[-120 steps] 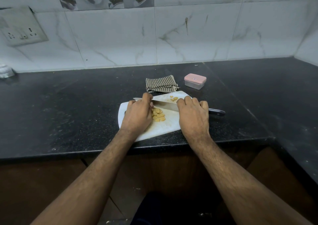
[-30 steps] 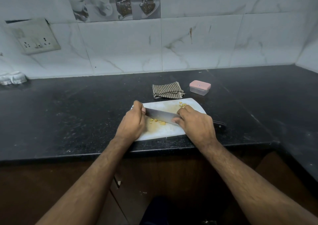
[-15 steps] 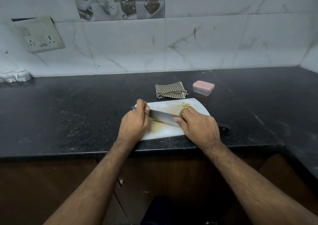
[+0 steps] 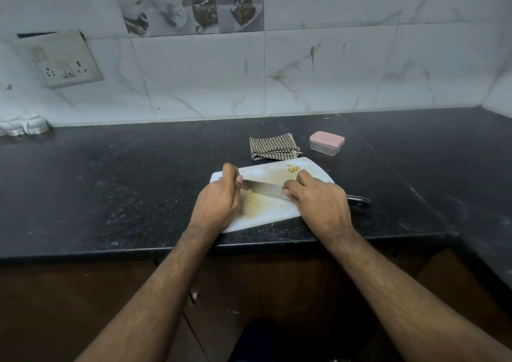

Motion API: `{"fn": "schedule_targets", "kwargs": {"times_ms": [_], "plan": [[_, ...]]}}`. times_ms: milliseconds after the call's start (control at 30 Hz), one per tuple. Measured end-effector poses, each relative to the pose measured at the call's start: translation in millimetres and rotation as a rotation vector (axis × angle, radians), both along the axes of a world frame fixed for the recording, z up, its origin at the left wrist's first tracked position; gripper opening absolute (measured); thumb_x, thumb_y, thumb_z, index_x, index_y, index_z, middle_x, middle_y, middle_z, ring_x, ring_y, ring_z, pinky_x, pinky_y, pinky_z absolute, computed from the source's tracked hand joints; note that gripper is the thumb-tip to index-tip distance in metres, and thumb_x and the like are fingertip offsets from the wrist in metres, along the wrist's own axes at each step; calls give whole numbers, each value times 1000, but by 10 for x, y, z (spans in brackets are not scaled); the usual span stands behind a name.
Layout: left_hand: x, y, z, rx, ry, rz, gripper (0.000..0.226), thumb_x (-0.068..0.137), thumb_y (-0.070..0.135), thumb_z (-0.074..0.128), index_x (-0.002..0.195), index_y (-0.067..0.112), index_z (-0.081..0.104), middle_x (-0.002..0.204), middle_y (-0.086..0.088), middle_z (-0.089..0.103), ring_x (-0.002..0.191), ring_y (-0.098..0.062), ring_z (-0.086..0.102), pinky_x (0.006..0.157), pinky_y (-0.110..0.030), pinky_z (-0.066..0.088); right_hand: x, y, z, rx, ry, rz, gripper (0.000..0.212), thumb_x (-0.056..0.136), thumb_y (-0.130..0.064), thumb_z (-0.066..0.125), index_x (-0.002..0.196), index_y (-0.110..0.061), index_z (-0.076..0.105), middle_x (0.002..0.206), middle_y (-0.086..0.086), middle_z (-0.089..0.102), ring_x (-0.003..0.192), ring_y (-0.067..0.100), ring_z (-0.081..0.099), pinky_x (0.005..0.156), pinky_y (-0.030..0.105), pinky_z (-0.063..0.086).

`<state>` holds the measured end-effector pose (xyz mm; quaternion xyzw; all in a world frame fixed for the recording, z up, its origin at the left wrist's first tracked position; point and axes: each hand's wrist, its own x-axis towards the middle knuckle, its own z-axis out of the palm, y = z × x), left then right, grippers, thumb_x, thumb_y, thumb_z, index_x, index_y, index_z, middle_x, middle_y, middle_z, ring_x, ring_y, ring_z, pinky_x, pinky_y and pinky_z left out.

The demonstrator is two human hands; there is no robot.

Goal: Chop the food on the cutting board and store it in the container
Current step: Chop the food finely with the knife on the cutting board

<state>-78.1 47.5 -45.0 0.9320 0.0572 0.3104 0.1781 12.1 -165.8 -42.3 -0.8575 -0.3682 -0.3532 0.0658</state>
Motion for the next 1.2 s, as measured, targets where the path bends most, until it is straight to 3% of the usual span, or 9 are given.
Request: {"fn": "schedule_targets", "kwargs": {"times_ms": [133,400,567,867,967,1200], "plan": [[9,1,-7,8,1,12,13,111,31,31,102,22,33,59,2,50,46,-19,46,44,-29,24,-11,3,8,34,-14,21,22,102,-36,53,108,-24,70,91,-4,59,67,15,58,47,29,39],[6,4,-13,68,-78,56,12,110,26,37,103,16,39,54,5,45,41,-19,40,42,-27,17,-70,-35,25,54,1,92,20,100,-40,57,99,-27,72,82,-8,60,59,14,56,43,25,27],[-23,-5,1,90,-109,79,14,109,32,35,105,20,37,53,6,44,39,-22,40,43,-23,16,-59,-25,30,6,39,161,21,99,-42,59,103,-29,75,85,-9,63,63,13,61,44,24,33],[12,10,-28,59,-96,106,14,110,31,37,106,17,39,54,6,46,42,-20,40,43,-24,17,87,58,27,12,2,34,14,96,-36,66,93,-26,74,76,-6,56,56,16,55,44,23,26],[37,31,-37,14,-98,104,14,109,32,34,106,19,37,56,4,51,44,-23,46,45,-28,21,171,96,31,33,15,4,11,93,-34,69,94,-26,75,77,-6,56,55,17,56,44,23,27],[114,108,-46,-73,-104,127,20,109,40,27,107,23,36,63,2,64,51,-24,59,49,-42,49,302,160,15,139,36,-49,8,91,-33,72,94,-25,75,79,-6,57,57,17,55,43,23,30]]}}
